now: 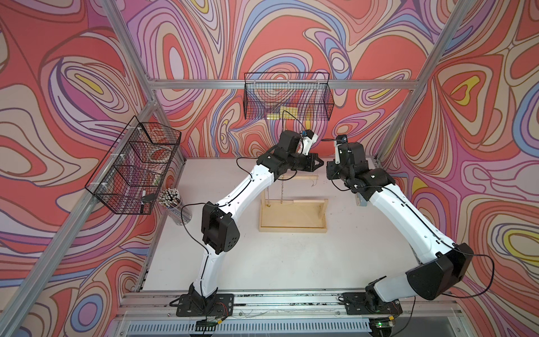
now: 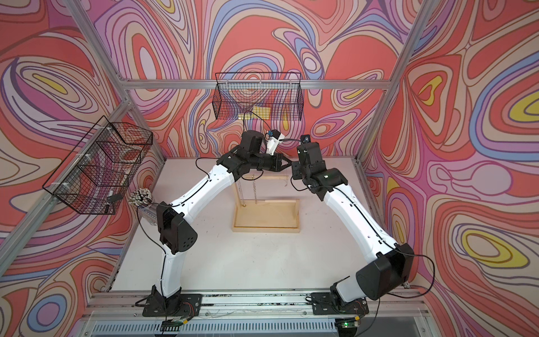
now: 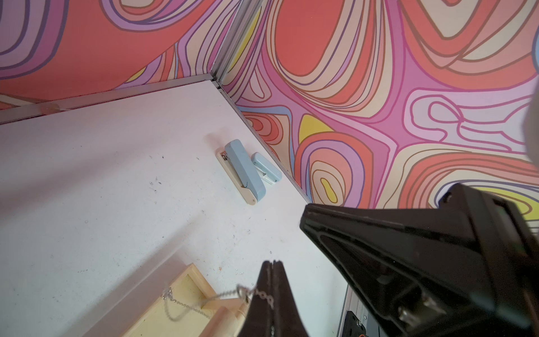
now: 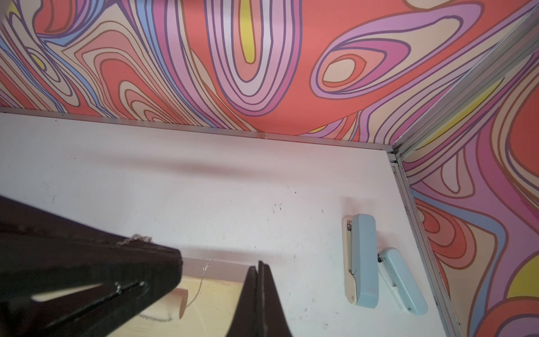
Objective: Hang the necklace on the jewelry display stand
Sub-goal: Hang the necklace on the stand.
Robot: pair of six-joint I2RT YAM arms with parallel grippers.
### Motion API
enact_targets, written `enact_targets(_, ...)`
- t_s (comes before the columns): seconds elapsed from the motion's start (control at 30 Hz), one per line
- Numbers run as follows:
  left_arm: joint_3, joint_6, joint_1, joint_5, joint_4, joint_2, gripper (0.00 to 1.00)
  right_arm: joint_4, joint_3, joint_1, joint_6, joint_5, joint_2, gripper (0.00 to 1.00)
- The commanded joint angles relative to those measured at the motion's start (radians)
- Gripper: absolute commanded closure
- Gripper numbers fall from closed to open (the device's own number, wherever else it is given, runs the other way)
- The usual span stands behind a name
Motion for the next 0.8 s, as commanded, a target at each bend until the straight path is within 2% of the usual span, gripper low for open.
enact_targets(0.0,0.025,0.018,-0.005,-0.026,-0.037,0.012,1.0,0.013,-0.012,-0.005,0.013,-0.007,-0.029,1.0)
enact_targets(0.13,0.005,0.027,-0.004,-0.043,-0.049,-0.008,1.0,0.013,-0.018,-0.005,0.013,-0.011,-0.032,1.0)
enact_targets(0.6,-0.26,0.034,0.031,-0.117,0.026,-0.186,1.0,0.002,-0.032,-0.005,0.036,-0.055,-0.043,1.0)
enact_targets(0.77,-0.312,0.039,0.044,-0.132,0.036,-0.229,1.0,-0.002,-0.035,-0.005,0.042,-0.067,-0.044,1.0)
